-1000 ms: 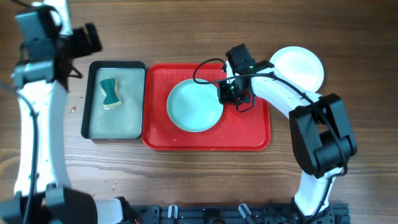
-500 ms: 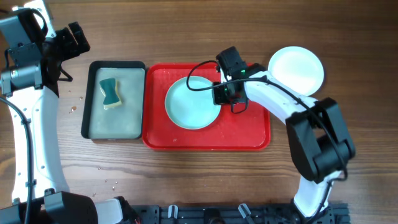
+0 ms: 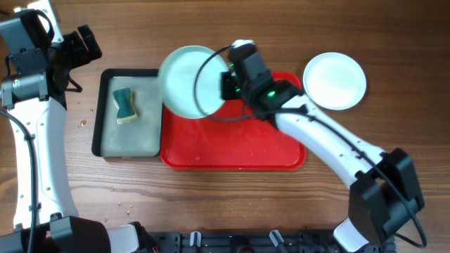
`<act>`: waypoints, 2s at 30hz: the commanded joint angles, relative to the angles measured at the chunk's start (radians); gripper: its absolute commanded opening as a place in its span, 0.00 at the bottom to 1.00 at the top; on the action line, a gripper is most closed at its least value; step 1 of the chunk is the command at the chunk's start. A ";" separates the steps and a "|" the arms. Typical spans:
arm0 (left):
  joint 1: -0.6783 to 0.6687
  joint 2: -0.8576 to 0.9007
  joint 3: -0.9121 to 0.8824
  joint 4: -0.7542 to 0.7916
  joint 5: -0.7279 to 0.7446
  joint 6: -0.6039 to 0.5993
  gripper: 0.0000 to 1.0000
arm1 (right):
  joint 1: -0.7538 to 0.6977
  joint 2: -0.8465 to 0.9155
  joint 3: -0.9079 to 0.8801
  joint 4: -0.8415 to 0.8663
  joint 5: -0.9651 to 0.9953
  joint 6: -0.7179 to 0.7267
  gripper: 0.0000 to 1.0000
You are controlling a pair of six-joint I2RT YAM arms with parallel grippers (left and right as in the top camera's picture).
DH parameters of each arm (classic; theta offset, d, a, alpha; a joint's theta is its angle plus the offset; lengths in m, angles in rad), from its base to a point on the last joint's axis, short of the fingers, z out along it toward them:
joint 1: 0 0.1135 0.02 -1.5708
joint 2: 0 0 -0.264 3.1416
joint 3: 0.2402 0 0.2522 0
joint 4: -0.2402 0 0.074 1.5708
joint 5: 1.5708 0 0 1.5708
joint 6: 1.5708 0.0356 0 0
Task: Clean dirty plates on tray and stack at the side
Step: 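Lift the teal plate with right gripper and tilt it over the water tray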
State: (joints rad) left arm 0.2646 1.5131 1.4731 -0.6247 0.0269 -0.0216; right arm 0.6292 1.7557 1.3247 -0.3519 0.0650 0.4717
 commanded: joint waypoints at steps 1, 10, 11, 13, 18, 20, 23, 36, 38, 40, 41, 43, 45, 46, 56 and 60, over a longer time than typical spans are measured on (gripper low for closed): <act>0.003 0.006 0.002 0.004 0.005 -0.013 1.00 | 0.121 0.024 0.016 0.097 0.167 0.029 0.04; 0.003 0.006 0.002 0.004 0.005 -0.013 1.00 | 0.247 0.138 0.016 0.298 0.281 -0.043 0.04; 0.003 0.006 0.002 0.004 0.005 -0.013 1.00 | 0.254 0.148 0.016 0.317 0.281 -0.064 0.04; 0.003 0.006 0.002 0.004 0.005 -0.013 1.00 | 0.268 0.171 0.016 0.367 0.282 -0.119 0.04; 0.003 0.006 0.002 0.004 0.005 -0.013 1.00 | 0.298 0.205 0.016 0.476 0.282 -0.282 0.04; 0.003 0.006 0.002 0.004 0.005 -0.013 1.00 | 0.303 0.213 0.016 0.542 0.283 -0.426 0.04; 0.003 0.006 0.002 0.004 0.005 -0.013 1.00 | 0.304 0.216 0.016 0.655 0.282 -0.669 0.04; 0.003 0.006 0.002 0.004 0.005 -0.013 1.00 | 0.343 0.216 0.016 0.861 0.195 -1.164 0.04; 0.003 0.006 0.002 0.004 0.005 -0.013 1.00 | 0.354 0.216 0.016 0.861 0.196 -1.261 0.04; 0.003 0.006 0.002 0.004 0.005 -0.013 1.00 | 0.376 0.216 0.016 0.868 0.195 -1.407 0.04; 0.003 0.006 0.002 0.004 0.005 -0.013 1.00 | 0.384 0.216 0.016 0.873 0.195 -1.457 0.04; 0.003 0.006 0.002 0.004 0.005 -0.013 1.00 | 0.406 0.216 0.016 0.894 0.195 -1.571 0.04; 0.003 0.006 0.002 0.004 0.005 -0.013 1.00 | 0.435 0.216 0.016 0.935 0.195 -1.672 0.04; 0.003 0.006 0.002 0.004 0.005 -0.013 1.00 | 0.446 0.216 0.016 0.956 0.196 -1.709 0.04; 0.003 0.006 0.002 0.004 0.005 -0.013 1.00 | 0.510 0.216 0.016 1.003 0.203 -1.832 0.04; 0.003 0.006 0.002 0.004 0.005 -0.013 1.00 | 0.510 0.216 0.016 1.003 0.204 -1.832 0.04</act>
State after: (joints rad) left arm 0.2646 1.5131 1.4731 -0.6243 0.0269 -0.0216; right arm 1.1400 1.9636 1.3247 0.6380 0.2699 -1.3499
